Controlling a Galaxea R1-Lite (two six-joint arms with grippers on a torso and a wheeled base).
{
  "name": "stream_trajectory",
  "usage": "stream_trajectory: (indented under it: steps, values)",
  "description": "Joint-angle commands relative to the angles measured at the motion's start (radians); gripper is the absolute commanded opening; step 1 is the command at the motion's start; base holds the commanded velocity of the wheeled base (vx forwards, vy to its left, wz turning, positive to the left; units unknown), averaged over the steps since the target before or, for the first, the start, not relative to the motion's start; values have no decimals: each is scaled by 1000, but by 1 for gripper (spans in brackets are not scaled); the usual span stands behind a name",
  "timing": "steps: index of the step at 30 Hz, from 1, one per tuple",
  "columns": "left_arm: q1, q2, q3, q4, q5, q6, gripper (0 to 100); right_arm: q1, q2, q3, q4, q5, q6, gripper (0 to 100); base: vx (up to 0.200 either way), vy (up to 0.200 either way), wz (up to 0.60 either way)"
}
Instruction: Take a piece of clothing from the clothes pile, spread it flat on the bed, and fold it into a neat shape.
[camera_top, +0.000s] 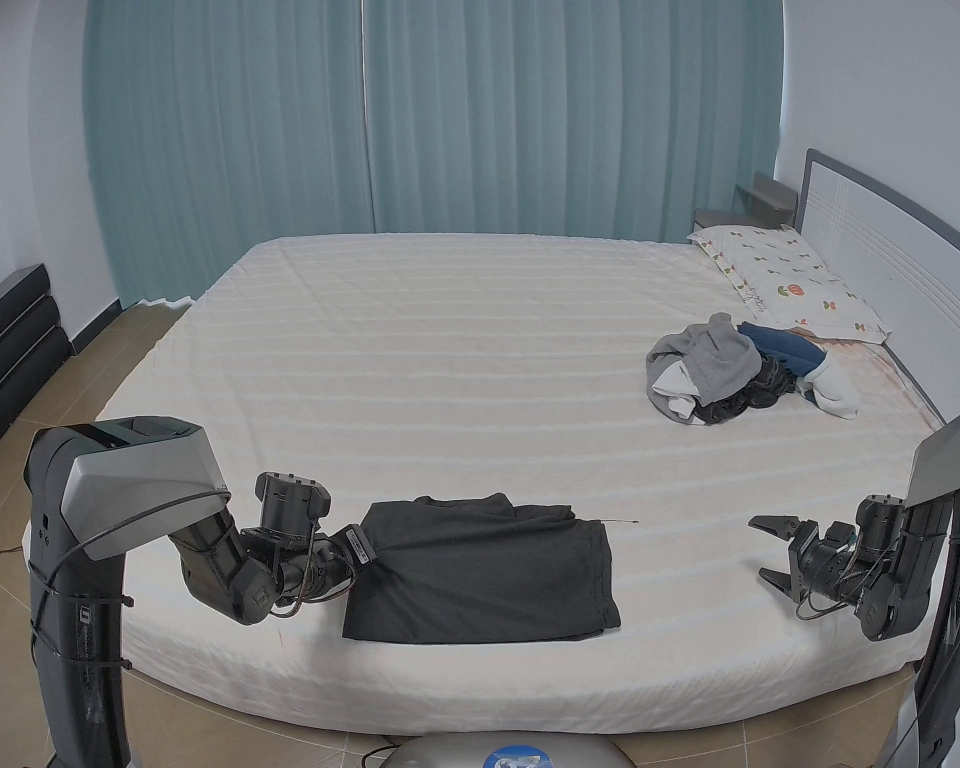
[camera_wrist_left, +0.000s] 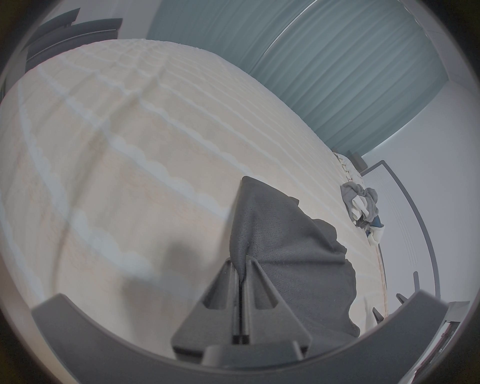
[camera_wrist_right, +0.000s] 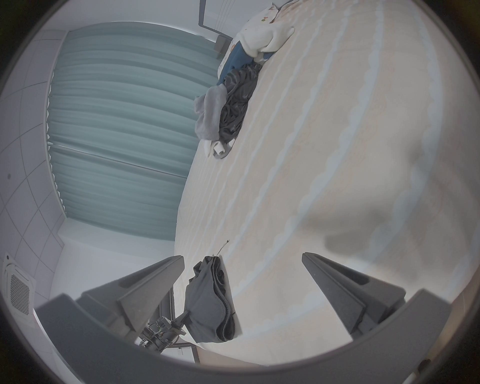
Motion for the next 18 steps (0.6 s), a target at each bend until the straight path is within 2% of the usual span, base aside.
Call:
stream_trajectory:
  steps: [1,18]
  values:
    - [6,-1,-1,0,0,0,0,0,1,1,-9,0,0,100,0,200,0]
    - [23,-1,1,0,0,-4,0,0,1,1,-9,0,0,100,0,200,0]
